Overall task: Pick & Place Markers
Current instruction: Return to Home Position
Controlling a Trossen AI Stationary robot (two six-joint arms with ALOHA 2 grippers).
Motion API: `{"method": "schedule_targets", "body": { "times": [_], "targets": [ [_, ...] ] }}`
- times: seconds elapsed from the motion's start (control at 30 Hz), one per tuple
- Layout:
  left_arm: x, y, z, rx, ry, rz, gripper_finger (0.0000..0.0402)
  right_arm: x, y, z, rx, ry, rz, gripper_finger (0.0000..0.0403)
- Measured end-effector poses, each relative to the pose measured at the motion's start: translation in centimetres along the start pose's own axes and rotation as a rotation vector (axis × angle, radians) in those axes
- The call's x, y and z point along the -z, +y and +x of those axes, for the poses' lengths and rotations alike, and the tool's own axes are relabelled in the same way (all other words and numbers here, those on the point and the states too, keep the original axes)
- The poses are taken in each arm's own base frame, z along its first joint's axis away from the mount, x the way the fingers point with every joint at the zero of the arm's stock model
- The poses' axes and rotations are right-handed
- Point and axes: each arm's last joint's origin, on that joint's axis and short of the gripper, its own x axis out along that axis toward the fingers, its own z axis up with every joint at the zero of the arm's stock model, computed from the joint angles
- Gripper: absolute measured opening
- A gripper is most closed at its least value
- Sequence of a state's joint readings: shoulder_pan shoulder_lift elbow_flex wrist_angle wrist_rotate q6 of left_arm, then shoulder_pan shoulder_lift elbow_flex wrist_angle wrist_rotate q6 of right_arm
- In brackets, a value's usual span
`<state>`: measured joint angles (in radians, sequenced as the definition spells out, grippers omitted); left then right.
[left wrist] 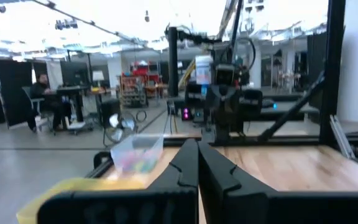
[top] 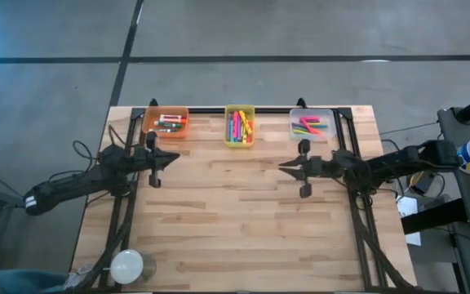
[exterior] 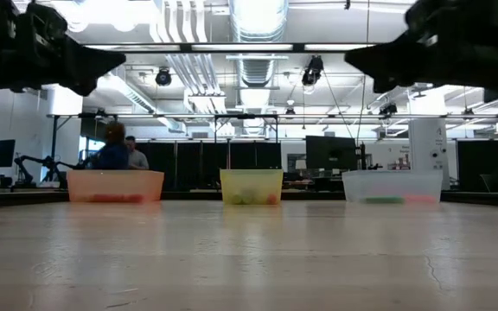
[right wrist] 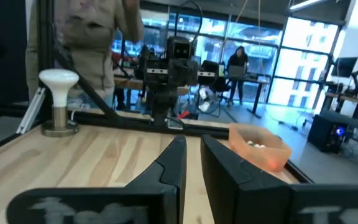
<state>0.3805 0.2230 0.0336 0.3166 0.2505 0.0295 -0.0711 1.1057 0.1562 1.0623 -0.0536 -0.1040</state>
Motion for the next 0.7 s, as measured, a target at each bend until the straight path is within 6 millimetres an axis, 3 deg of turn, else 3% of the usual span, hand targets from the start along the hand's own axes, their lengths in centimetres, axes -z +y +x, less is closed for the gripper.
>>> {"method": "schedule_targets", "body": {
  "times": [0.27, 0.7],
  "targets": [
    [0.4, 0.0, -0.3, -0.007, 0.021, -0.012, 0.0000, 0.7, 0.2, -3.8, 0.035, -0.070, 0.006, 0.0043],
    [1.2, 0.0, -0.7, -0.020, 0.059, -0.043, 0.0000, 0.5, 0.1, -4.7, 0.062, -0.015, 0.005, 0.0043]
  ]
}}
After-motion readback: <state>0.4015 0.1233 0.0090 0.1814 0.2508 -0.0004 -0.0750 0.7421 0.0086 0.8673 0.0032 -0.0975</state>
